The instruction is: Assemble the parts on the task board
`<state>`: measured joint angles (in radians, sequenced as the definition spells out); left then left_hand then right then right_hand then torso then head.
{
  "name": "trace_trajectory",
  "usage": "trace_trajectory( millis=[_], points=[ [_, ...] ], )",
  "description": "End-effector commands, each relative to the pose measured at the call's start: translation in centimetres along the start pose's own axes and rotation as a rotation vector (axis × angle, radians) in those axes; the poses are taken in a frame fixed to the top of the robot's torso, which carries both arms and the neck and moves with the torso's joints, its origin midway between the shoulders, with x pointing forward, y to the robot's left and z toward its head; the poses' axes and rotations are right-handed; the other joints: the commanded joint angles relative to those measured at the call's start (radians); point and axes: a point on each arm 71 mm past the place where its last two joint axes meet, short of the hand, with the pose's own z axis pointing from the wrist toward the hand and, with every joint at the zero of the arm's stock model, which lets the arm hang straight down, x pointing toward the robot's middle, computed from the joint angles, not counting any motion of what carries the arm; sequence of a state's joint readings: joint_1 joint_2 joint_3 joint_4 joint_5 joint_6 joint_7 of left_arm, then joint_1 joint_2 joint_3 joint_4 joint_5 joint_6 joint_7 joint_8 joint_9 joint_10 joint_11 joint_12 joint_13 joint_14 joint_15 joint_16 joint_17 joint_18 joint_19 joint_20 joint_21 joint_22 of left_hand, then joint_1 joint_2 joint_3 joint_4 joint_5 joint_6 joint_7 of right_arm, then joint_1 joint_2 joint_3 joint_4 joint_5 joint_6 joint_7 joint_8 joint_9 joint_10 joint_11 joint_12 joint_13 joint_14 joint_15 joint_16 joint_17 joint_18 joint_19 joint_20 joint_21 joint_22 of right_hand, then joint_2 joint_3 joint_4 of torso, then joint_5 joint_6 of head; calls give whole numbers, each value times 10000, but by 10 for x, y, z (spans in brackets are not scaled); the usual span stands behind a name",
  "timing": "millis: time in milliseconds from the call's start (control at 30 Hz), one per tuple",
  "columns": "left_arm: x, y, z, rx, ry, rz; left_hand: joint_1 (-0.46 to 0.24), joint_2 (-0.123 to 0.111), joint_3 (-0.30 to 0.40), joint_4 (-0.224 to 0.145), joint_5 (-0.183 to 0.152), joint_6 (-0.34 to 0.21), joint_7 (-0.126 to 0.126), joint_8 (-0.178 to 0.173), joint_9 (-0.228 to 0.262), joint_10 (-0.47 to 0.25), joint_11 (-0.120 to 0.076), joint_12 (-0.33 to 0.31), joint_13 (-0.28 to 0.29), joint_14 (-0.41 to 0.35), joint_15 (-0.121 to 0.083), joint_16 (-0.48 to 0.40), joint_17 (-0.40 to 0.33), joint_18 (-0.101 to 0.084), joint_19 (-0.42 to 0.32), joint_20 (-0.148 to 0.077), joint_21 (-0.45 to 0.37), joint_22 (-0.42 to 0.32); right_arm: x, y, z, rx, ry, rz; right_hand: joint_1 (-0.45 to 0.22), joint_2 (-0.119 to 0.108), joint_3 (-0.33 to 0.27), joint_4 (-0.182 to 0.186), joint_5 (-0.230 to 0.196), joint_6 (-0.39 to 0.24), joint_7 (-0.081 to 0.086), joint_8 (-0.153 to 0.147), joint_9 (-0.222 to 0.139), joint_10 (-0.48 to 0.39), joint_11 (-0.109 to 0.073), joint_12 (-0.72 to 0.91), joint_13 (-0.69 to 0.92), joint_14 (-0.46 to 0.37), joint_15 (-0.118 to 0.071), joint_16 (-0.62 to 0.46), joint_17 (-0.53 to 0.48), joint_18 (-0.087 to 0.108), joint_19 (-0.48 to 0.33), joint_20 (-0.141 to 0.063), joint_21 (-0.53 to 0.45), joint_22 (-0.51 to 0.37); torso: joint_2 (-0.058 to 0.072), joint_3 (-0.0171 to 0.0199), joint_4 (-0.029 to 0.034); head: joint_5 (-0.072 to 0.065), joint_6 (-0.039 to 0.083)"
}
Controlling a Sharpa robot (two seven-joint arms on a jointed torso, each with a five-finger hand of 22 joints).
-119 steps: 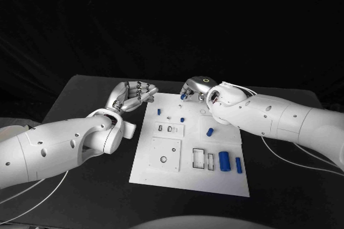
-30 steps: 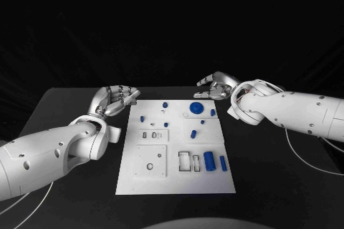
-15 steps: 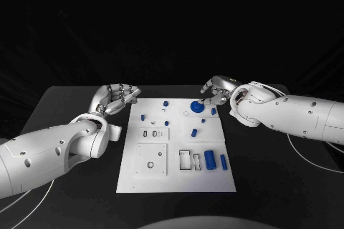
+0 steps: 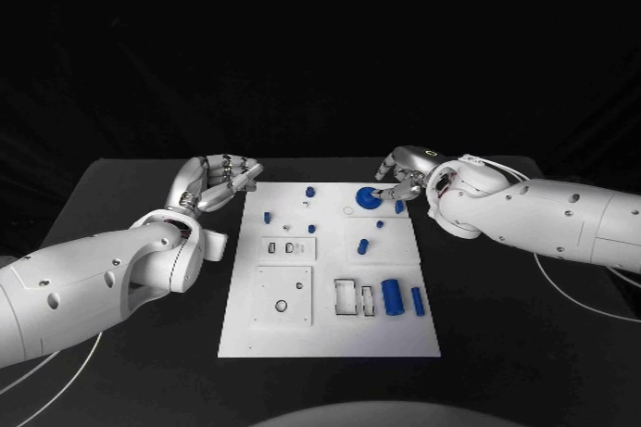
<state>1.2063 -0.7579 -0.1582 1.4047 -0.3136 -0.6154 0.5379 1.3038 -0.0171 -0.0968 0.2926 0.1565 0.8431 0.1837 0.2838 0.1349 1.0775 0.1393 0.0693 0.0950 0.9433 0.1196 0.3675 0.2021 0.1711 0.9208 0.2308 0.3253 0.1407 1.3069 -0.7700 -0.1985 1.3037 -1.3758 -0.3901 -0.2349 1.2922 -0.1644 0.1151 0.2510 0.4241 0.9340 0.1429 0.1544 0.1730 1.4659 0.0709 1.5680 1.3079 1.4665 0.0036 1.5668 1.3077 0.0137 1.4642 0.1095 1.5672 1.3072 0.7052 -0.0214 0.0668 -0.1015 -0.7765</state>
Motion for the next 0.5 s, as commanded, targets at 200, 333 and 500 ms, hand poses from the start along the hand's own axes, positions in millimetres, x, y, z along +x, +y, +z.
trace_trajectory(
  millis=[200, 333, 500],
  points=[
    [0, -2, 0, 165, 124, -38, -6, 104, -54, -4, 38, 88, 15, -27, 13, 11, 20, -34, 12, -69, -28, -64, 15, 110, -62, -9, -47, -16, 10, 2, 4, 200, 461, -261, -41, -118, 39, 19, 52, 64, -9, 10, 23, 1049, 87, 28, 2629, 1042, 42, 39, 2631, -137, 1066, 90, 36, 2635, 7, -6, 6, 19, -22],
    [0, -2, 0, 167, 122, -38, -6, 104, -54, -4, 38, 88, 15, -27, 13, 11, 20, -34, 12, -69, -28, -64, 15, 110, -62, -9, -47, -16, 13, 5, 7, 225, 512, -265, -30, -118, 56, 13, -32, 43, 2, -10, 37, 1049, 97, 28, 2629, 1042, 49, 39, 2631, -137, 1066, 96, 36, 2635, 5, -7, 5, 20, -62],
    [-1, -2, 0, 156, 108, -28, -6, 104, -54, -4, 38, 88, 15, -27, 13, 11, 20, -34, 12, -69, -28, -64, 15, 110, -62, -9, -47, -16, 15, 5, 9, 332, 563, -311, 12, -98, 94, -15, -138, -17, 16, -56, 52, 1049, 111, 28, 2629, 1042, 61, 39, 2631, -137, 1066, 107, 36, 2635, -7, -12, -1, 40, -72]
  ],
)
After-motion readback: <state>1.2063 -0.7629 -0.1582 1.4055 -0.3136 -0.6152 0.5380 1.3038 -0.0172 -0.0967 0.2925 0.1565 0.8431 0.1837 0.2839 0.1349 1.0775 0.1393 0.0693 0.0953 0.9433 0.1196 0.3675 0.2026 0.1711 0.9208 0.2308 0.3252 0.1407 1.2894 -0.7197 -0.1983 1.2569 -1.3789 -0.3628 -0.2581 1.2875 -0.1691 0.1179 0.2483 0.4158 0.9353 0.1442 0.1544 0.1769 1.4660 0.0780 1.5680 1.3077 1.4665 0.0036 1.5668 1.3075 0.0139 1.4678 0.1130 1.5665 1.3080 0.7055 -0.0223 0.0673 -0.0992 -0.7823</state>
